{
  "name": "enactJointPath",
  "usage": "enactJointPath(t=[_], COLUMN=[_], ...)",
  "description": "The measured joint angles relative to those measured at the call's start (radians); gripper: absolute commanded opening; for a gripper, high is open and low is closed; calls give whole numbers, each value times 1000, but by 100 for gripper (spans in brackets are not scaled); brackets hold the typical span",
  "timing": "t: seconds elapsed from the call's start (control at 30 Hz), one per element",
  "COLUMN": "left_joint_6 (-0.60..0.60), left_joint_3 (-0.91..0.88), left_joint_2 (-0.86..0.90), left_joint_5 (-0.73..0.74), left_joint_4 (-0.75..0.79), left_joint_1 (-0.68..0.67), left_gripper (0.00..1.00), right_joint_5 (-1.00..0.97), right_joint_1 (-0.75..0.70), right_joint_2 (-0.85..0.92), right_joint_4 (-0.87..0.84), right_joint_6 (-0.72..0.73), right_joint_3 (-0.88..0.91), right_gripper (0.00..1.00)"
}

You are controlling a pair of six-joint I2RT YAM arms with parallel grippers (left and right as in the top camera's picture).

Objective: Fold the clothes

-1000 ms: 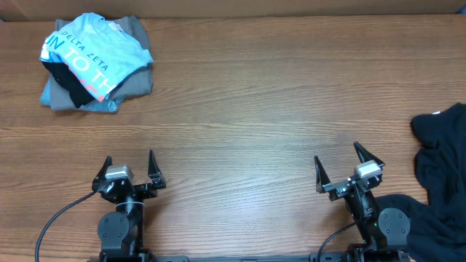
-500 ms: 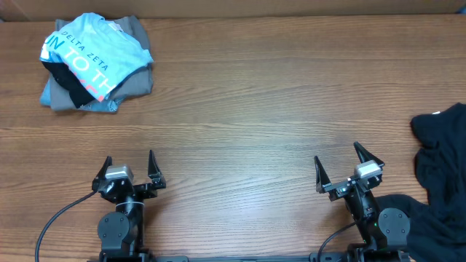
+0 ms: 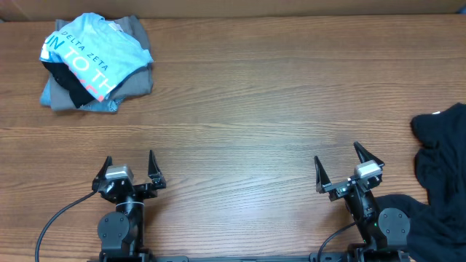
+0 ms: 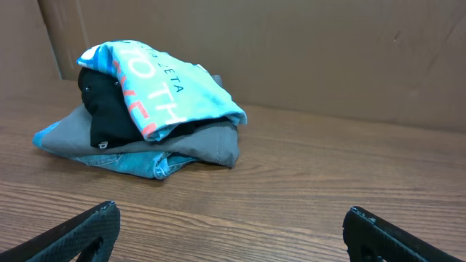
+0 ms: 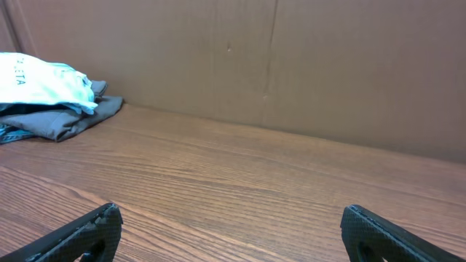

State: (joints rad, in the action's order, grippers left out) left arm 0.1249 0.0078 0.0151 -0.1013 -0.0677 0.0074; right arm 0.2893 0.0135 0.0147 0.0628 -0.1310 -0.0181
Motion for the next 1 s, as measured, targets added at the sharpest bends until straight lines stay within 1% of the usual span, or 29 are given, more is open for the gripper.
enactJointPath(t=[0.27, 0.37, 0.43, 0.57, 0.7, 0.77, 0.93, 1.0], left_joint_6=[0, 0, 0, 0, 0, 0, 0, 0], left_joint_3=[0, 2, 16, 108, 291, 415, 769, 880], left_joint_2=[0, 0, 1, 35, 172, 293, 655, 768], left_joint_5=[19, 26, 16, -11, -23, -23, 33, 67], left_joint_4=[8, 47, 46, 34, -1, -48, -295, -390], left_joint_1=[0, 0, 0, 0, 0, 0, 0, 0], left_gripper=[100, 100, 100, 100, 100, 100, 100, 100], right_joint_5=[0, 0, 0, -1, 0, 0, 0, 0], right_joint_1=[0, 0, 0, 0, 0, 0, 0, 0], right_joint_2=[0, 0, 0, 19, 130, 225, 528, 665], right_joint_4=[0, -1, 2, 32, 124, 190, 402, 536], right_joint_6=[30, 91, 134, 196, 273, 306, 344, 348], right_joint_3=[0, 0, -6, -83, -243, -339, -618, -747], right_gripper=[100, 100, 100, 100, 100, 100, 100, 100])
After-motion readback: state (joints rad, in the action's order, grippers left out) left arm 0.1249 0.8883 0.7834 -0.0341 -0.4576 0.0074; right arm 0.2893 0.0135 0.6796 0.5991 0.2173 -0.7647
